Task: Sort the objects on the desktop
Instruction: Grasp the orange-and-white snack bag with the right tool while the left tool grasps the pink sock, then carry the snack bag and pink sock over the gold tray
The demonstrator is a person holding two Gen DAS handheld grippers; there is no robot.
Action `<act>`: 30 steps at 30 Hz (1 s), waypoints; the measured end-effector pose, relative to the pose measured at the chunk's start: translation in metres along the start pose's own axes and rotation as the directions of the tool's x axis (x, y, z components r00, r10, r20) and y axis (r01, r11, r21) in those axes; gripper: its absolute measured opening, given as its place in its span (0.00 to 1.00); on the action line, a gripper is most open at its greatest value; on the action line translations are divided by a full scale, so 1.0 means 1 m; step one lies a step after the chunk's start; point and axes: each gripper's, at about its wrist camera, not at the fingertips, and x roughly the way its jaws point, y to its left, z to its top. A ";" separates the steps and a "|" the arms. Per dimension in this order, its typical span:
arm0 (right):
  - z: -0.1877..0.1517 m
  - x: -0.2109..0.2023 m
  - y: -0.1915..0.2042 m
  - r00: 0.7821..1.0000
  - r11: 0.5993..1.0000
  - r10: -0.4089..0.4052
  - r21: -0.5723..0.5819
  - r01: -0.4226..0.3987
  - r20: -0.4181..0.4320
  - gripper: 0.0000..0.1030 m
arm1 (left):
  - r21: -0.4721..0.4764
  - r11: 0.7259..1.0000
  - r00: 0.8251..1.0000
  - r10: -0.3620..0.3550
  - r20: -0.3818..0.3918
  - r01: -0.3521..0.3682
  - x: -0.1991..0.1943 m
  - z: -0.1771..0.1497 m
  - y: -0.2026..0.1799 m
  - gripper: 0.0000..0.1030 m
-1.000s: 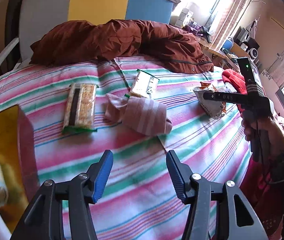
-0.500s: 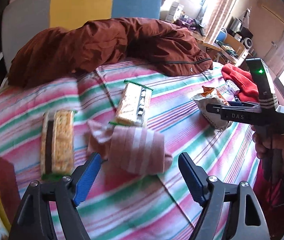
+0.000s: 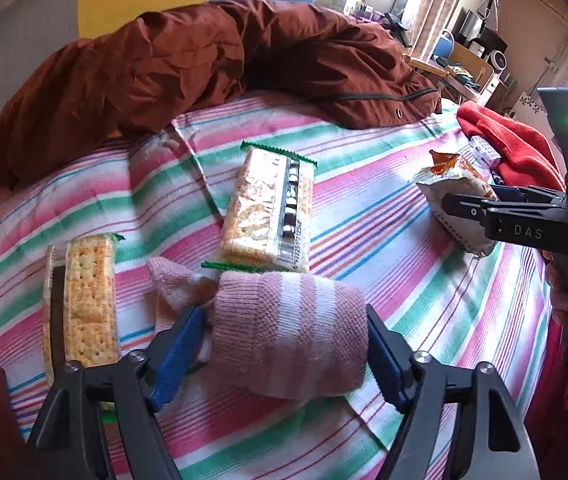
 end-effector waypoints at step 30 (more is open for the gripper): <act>-0.013 -0.028 0.052 0.969 0.951 0.247 -0.184 -0.247 -0.025 0.50 | -0.059 0.998 0.997 -0.026 0.075 0.031 -0.074 -0.081 -0.027 0.49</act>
